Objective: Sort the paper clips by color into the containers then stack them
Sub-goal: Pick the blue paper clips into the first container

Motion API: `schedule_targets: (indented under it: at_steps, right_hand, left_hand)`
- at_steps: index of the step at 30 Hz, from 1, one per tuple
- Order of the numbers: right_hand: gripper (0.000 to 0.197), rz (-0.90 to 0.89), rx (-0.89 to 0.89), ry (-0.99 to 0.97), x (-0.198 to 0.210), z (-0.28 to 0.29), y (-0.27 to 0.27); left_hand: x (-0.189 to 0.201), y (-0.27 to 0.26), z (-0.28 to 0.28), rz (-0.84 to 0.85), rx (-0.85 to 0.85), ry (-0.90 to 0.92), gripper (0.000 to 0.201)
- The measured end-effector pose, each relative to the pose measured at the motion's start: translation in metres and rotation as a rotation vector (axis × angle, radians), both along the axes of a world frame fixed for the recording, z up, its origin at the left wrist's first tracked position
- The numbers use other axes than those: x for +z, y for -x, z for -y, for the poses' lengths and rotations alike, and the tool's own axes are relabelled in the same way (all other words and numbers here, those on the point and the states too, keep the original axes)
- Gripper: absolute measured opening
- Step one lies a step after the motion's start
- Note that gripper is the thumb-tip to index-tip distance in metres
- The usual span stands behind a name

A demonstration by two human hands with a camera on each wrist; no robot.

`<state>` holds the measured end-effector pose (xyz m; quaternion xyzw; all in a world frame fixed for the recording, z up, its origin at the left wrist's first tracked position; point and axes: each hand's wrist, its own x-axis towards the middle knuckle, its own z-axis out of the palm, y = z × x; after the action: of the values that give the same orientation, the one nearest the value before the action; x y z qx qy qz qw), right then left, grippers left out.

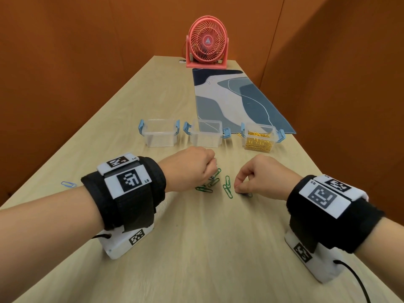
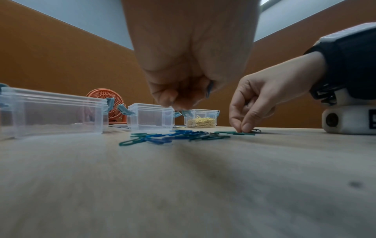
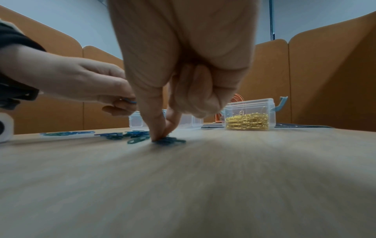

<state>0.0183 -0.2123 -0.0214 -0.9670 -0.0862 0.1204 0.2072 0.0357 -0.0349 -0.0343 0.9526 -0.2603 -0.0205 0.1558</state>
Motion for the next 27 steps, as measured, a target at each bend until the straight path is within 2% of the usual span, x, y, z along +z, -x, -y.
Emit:
schedule_targets:
  at_steps: [5, 11, 15, 17, 21, 27]
  right_hand:
    - [0.02, 0.006, -0.007, -0.032, -0.002, 0.0, 0.0]
    - [0.022, 0.112, -0.112, -0.047, 0.002, 0.006, -0.001]
    - [0.019, 0.007, -0.052, -0.007, 0.007, 0.012, 0.005]
    - [0.017, -0.025, -0.031, 0.001, 0.008, 0.013, 0.006]
    - [0.016, -0.01, -0.006, -0.013, 0.005, 0.014, 0.003]
    - [0.016, 0.016, -0.051, -0.067, 0.003, 0.017, 0.0]
  left_hand:
    - [0.004, -0.001, -0.006, 0.051, 0.106, 0.091, 0.039]
    - [0.007, 0.001, -0.012, 0.08, 0.118, 0.145, 0.04]
    - [0.008, 0.0, -0.011, 0.053, 0.132, 0.246, 0.039]
    - [0.009, 0.0, -0.012, 0.027, 0.147, 0.267, 0.034]
    - [0.009, -0.003, -0.015, -0.034, 0.176, 0.271, 0.008]
    - [0.011, -0.009, -0.022, -0.004, 0.161, 0.139, 0.033]
